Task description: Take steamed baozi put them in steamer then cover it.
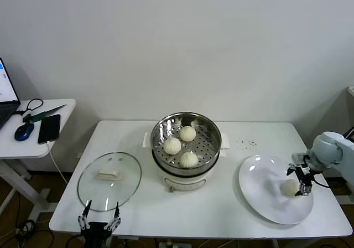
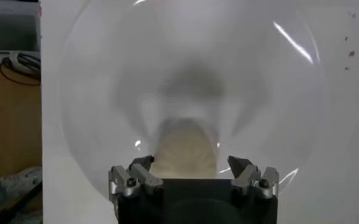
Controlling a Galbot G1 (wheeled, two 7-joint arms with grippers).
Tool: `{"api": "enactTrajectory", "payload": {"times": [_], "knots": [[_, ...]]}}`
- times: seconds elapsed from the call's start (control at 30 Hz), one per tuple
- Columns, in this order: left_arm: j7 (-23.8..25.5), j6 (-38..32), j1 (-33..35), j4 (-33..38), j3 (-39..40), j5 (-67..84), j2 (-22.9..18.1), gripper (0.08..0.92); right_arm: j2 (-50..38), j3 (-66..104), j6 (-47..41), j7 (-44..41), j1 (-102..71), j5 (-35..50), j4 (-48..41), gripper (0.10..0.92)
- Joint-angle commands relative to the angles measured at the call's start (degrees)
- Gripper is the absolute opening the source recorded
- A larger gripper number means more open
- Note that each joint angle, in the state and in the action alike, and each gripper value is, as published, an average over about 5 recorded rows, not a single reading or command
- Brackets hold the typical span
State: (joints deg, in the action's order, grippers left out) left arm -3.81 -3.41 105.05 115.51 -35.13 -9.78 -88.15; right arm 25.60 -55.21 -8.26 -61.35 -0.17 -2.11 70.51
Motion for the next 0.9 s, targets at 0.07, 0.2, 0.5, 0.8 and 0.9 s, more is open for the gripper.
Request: {"api": "enactTrajectory", "payload": {"times": [0.07,0.2,0.5,0.8,0.9], "knots": [[-0.04,0.08,-0.05,-0.27,-0.19,-0.04,0.00,0.823,1.51,5.02,-0.04,-0.31,-5.75,-2.17,-3.40,0.823],[-0.05,0.16,-0.09,-0.24,-0.07,-0.09,-0.03,0.823,2.01,4.40,-0.02,-0.35,-4.78,-1.79,-3.64,0.823],[-0.08,0.14,0.11,-0.11,0.10,-0.15,-0.15,0.823,1.44,1.35,-0.20,-0.69,-1.34,0.27,-2.82,0.721],[0.05,0.05,0.41,0.33,0.70,-0.13,-0.11,0.823,1.89,-6.51,-3.77,-0.41,12.49,12.26,-0.43,0.670],[0.14,-0.05,0.55,0.54,1.13,-0.15,-0.12,0.823,4.36,-15.21,-5.00,-0.26,22.99,17.91,-0.05,0.670]]}}
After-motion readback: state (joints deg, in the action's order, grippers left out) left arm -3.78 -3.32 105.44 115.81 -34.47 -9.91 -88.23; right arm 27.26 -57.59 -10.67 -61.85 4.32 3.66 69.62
